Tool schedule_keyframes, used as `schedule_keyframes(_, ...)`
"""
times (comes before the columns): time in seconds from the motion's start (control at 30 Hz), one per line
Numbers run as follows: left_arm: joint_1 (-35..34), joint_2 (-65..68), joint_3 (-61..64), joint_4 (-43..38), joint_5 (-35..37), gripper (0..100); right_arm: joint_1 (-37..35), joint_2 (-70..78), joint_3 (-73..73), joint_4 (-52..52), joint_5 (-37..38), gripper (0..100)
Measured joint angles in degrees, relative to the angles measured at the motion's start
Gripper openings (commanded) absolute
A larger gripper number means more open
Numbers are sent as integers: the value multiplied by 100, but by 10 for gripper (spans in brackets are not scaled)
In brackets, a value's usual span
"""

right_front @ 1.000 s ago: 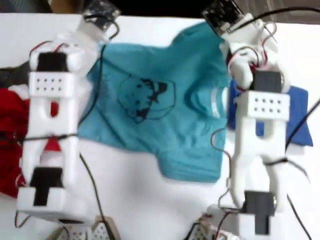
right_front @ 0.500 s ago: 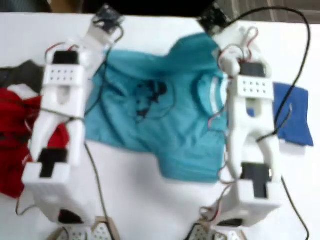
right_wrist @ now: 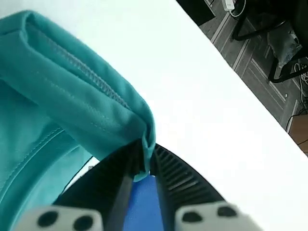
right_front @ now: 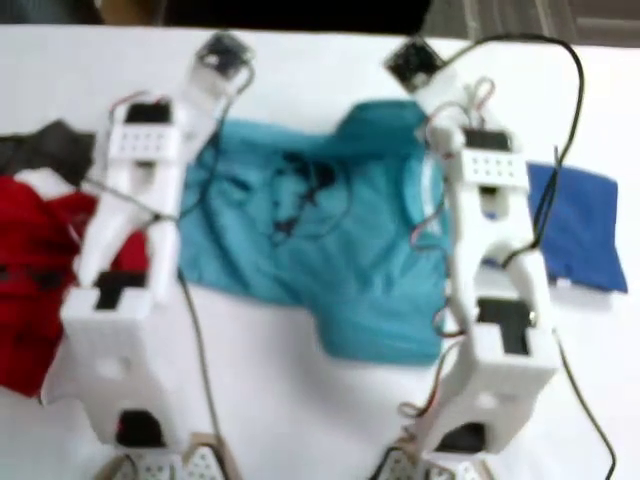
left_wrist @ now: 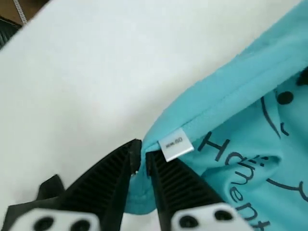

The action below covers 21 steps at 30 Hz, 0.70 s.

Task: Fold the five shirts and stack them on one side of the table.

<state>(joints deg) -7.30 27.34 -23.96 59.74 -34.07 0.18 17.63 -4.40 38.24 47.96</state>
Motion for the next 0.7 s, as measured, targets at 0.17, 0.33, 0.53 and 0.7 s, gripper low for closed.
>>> schedule_keyframes(0.17, -9, 0, -1152, 1301, 9, 25, 0, -624, 0, 378, 0, 21)
schedule_keyframes(0.33, -105, 0, -1978, 2022, 18, 25, 0, -1125, 18, 527, 0, 21)
schedule_keyframes(0.53, -79, -9, -2110, 1978, -97, 25, 0, -1152, 18, 527, 0, 21)
schedule_keyframes(0.7, 0, -9, -2119, 2022, -158, 25, 0, -1160, 18, 598, 0, 21)
